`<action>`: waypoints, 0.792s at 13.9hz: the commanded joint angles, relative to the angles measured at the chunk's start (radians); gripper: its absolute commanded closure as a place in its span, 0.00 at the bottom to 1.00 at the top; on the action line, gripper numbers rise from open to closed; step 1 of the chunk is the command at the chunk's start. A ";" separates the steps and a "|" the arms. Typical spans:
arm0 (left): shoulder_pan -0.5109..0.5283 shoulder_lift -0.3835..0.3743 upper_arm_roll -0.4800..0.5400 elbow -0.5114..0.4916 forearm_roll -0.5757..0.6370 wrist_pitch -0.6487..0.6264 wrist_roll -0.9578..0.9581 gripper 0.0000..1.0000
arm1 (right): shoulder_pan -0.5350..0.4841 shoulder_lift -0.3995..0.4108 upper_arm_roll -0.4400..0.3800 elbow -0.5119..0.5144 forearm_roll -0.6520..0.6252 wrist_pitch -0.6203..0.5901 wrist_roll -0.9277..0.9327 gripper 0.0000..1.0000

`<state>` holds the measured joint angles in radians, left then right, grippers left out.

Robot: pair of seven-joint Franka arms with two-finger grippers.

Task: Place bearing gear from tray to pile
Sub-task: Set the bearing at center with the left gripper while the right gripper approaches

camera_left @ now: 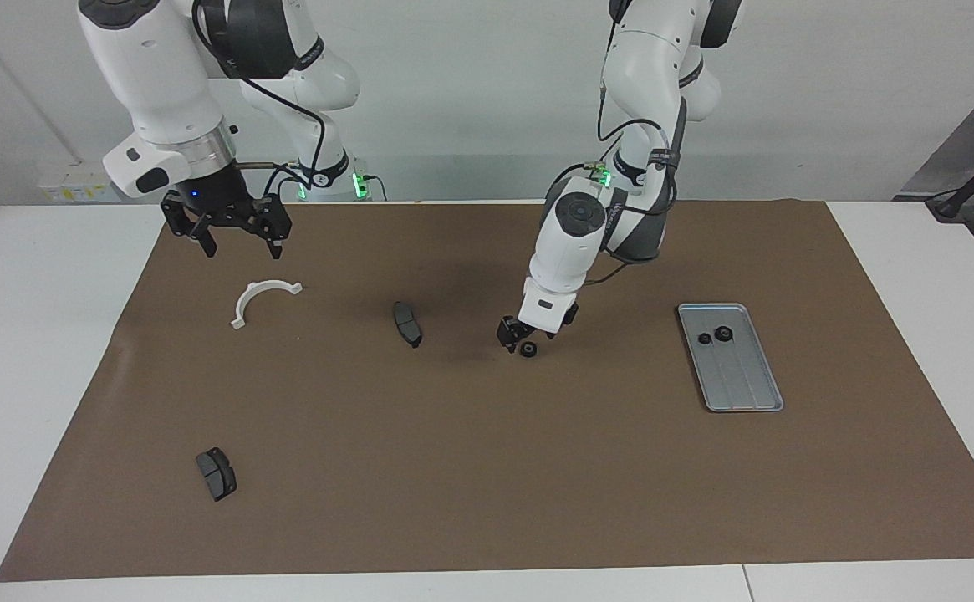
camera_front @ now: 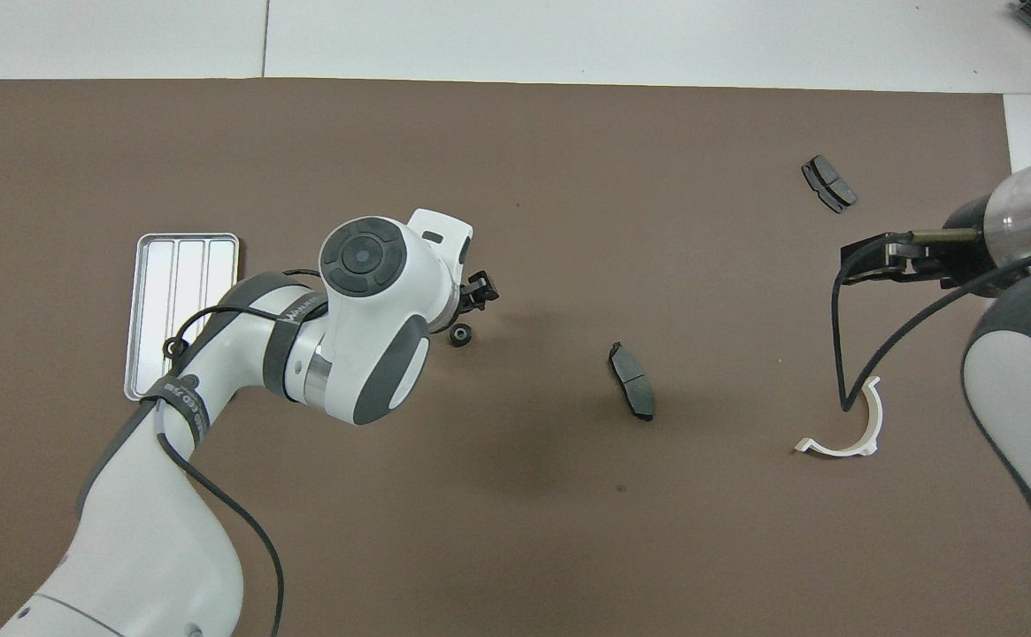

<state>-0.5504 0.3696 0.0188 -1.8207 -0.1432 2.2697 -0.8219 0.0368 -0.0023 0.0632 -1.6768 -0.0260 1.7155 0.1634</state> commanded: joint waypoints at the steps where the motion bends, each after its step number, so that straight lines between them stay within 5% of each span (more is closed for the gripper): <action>1: 0.110 -0.040 -0.002 0.052 -0.001 -0.122 0.074 0.19 | 0.056 -0.006 0.007 -0.043 0.012 0.050 0.082 0.00; 6: 0.314 -0.096 -0.002 0.040 -0.010 -0.275 0.433 0.30 | 0.205 0.082 0.007 -0.052 0.011 0.169 0.205 0.00; 11: 0.448 -0.113 0.000 -0.041 -0.003 -0.259 0.742 0.33 | 0.365 0.234 0.007 -0.023 -0.009 0.333 0.395 0.00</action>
<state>-0.1325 0.2881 0.0273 -1.8003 -0.1433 2.0021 -0.1625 0.3627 0.1700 0.0713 -1.7259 -0.0263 1.9924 0.4992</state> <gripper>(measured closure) 0.317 0.000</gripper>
